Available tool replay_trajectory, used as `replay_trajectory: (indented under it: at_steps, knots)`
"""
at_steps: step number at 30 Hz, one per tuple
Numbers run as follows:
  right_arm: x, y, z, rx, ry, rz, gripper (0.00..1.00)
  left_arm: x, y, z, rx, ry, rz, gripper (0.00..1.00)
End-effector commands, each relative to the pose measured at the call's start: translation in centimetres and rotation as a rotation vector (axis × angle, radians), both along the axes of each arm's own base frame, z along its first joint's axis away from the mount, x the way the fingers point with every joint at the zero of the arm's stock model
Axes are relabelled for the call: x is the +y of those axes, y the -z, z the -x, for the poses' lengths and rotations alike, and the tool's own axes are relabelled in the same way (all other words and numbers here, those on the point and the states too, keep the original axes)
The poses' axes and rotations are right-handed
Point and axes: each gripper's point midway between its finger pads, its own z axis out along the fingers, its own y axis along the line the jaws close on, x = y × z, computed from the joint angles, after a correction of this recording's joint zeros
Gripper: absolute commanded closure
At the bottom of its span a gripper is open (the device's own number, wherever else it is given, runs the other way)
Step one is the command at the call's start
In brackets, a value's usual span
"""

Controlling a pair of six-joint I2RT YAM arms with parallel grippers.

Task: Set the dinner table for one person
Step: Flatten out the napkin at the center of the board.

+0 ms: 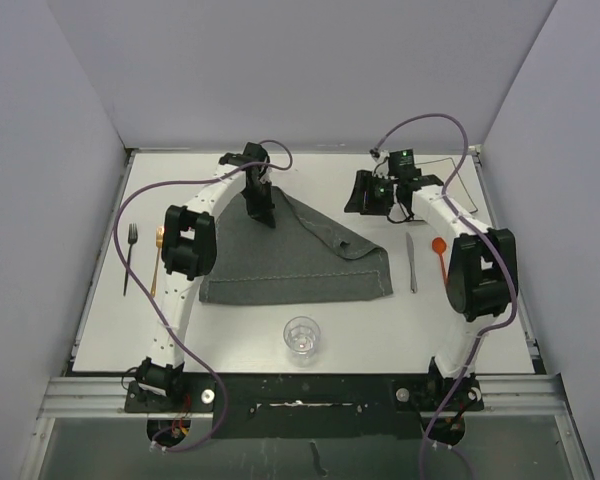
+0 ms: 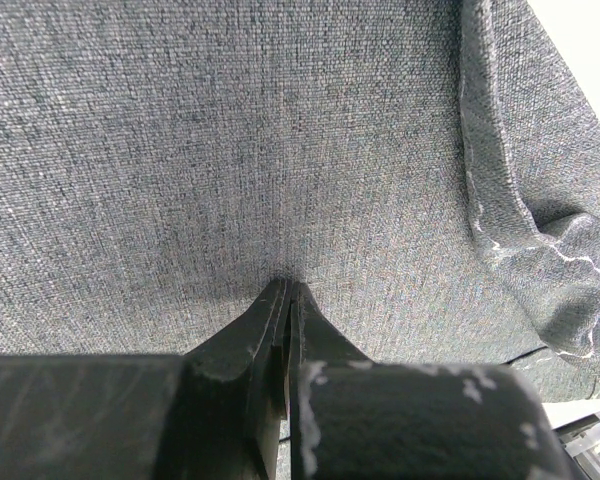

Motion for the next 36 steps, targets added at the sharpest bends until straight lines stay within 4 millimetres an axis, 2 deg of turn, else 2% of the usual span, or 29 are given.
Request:
replay_trajectory:
  at_steps: [1, 7, 9, 17, 20, 24, 32, 36]
  knots:
    - [1.3, 1.2, -0.4, 0.053, -0.011, -0.013, 0.51, -0.3, 0.7, -0.1, 0.011, 0.001, -0.014, 1.00]
    - [2.3, 3.0, 0.6, 0.140, -0.035, -0.058, 0.55, 0.0, 0.9, 0.1, 0.016, 0.005, -0.025, 1.00]
    - [2.1, 3.7, 1.3, 0.177, -0.010, -0.063, 0.57, 0.0, 0.9, 0.1, 0.017, 0.006, -0.028, 1.00]
    - [0.2, 6.4, 5.2, 0.457, 0.293, -0.199, 0.70, 0.0, 1.0, 0.2, 0.022, 0.007, -0.028, 1.00]
    - [0.2, 7.3, 6.4, 0.547, 0.389, -0.291, 0.75, -0.1, 1.0, 0.3, 0.023, 0.008, -0.028, 1.00]
    - [0.1, 7.2, 6.9, 0.554, 0.453, -0.332, 0.75, -0.1, 1.0, 0.4, 0.019, 0.011, -0.029, 1.00]
    - [-0.4, 5.0, 5.5, 0.519, 0.527, -0.430, 0.74, -0.1, 1.2, 0.6, 0.023, 0.017, -0.029, 1.00]
    - [-0.1, 5.2, 5.2, 0.542, 0.533, -0.460, 0.72, -0.1, 1.1, 0.5, 0.020, 0.018, -0.026, 1.00]
